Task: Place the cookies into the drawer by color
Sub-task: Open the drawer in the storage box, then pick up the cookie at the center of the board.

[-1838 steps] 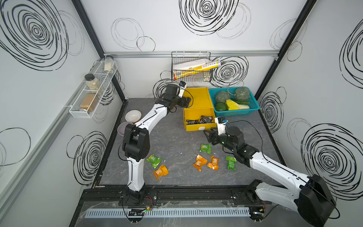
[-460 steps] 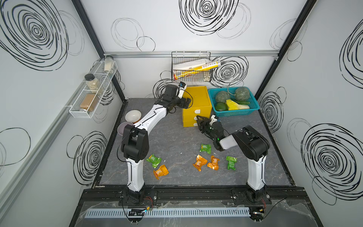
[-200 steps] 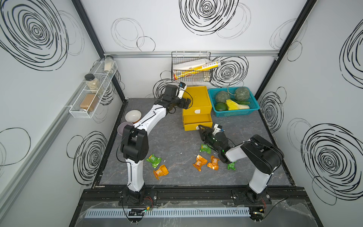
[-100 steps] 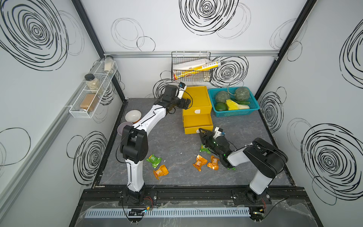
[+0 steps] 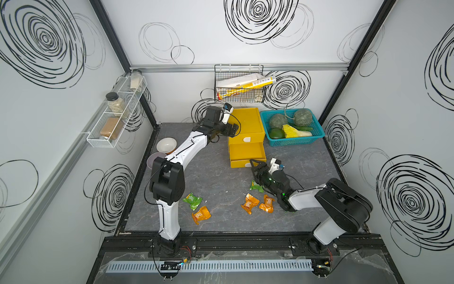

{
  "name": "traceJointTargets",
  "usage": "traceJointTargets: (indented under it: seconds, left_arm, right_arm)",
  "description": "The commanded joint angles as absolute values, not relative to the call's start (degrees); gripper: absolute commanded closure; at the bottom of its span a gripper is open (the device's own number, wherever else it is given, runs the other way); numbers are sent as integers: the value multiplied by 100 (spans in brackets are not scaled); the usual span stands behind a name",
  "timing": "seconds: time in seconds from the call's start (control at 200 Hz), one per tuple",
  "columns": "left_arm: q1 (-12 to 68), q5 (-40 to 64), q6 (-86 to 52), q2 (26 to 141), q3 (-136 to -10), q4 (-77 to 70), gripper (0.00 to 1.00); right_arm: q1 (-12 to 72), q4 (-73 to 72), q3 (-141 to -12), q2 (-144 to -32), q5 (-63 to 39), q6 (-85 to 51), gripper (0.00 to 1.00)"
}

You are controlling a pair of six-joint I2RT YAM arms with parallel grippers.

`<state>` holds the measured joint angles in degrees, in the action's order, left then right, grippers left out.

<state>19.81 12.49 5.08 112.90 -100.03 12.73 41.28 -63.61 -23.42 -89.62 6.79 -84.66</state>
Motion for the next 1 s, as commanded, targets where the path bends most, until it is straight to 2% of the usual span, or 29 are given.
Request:
traceJointTargets:
  seconds: [0.0, 0.21, 0.4, 0.516, 0.686, 0.996]
  left_arm:
    - [2004, 1270, 531, 11087, -9931, 1446, 1]
    - [2026, 1252, 458, 10817, -9949, 1424, 1]
    - [2048, 1239, 369, 10419, -9934, 1354, 1]
    - [2056, 1252, 365, 10088, -9753, 1246, 1]
    - [2054, 1392, 377, 9337, -9152, 1037, 1]
    - [2057, 1721, 482, 7649, -7569, 959, 1]
  right_arm:
    - [4183, -5463, -2182, -8420, 916, -7832, 25]
    - [4314, -3291, -2270, -7162, 1527, -6499, 23]
    - [4505, -1661, -2536, -6607, 2367, -5600, 22]
    - [4571, -1181, -2718, -6599, 2577, -5191, 19]
    - [4821, -878, -2958, -6848, 2946, -4933, 5]
    - [5068, -507, -3325, -7433, 3169, -4857, 6]
